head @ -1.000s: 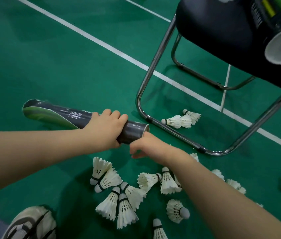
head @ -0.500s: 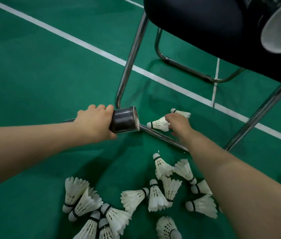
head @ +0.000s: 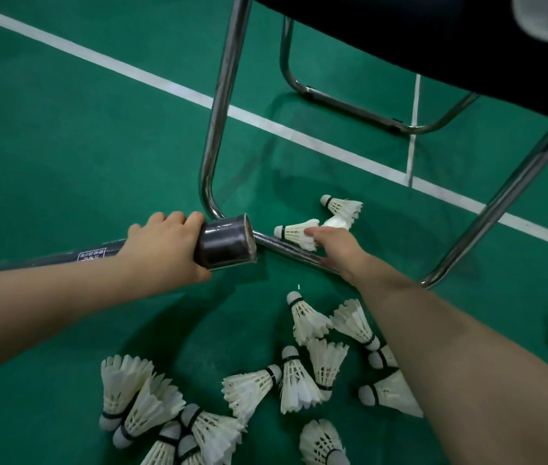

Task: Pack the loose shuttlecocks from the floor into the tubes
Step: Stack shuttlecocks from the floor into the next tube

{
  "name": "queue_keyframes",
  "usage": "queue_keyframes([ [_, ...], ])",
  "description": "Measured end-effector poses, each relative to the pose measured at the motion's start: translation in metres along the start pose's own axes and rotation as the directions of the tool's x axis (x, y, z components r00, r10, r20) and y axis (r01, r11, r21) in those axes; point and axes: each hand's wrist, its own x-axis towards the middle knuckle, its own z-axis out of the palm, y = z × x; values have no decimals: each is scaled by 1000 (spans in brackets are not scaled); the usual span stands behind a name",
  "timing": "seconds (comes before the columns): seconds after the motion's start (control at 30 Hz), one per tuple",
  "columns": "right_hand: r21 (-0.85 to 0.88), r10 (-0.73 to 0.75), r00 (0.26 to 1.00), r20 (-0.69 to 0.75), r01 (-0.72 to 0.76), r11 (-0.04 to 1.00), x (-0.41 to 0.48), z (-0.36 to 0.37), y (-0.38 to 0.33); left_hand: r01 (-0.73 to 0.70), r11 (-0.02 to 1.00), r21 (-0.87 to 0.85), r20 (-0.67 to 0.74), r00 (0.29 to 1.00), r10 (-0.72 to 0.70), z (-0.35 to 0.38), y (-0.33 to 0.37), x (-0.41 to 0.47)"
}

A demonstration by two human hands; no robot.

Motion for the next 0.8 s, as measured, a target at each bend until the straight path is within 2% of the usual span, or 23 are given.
queue_keyframes([
  [0.17, 172, -59, 998, 38, 52, 984, -20, -21, -7, 9, 1000, -22, -15, 1000, -9, -4, 0, -4],
  [0.4, 276, -240, 962, 131, 197, 941, -67, -26, -39, 7, 999, -39, -37, 999, -8, -12, -2, -25],
  [0.53, 256, -326, 927, 183, 275, 927, -102, -18, -55, 19, 996, -86, -69, 997, -24, -23, -10, -41],
  [0.6, 193, -370, 901, 226, 331, 924, -122, -11, -60, 22, 993, -115, -94, 995, -33, -29, -14, -50],
  [0.8, 107, -347, 795, 497, 340, 934, -170, 17, -71, 49, 988, -146, -150, 986, -71, -38, -20, -77],
])
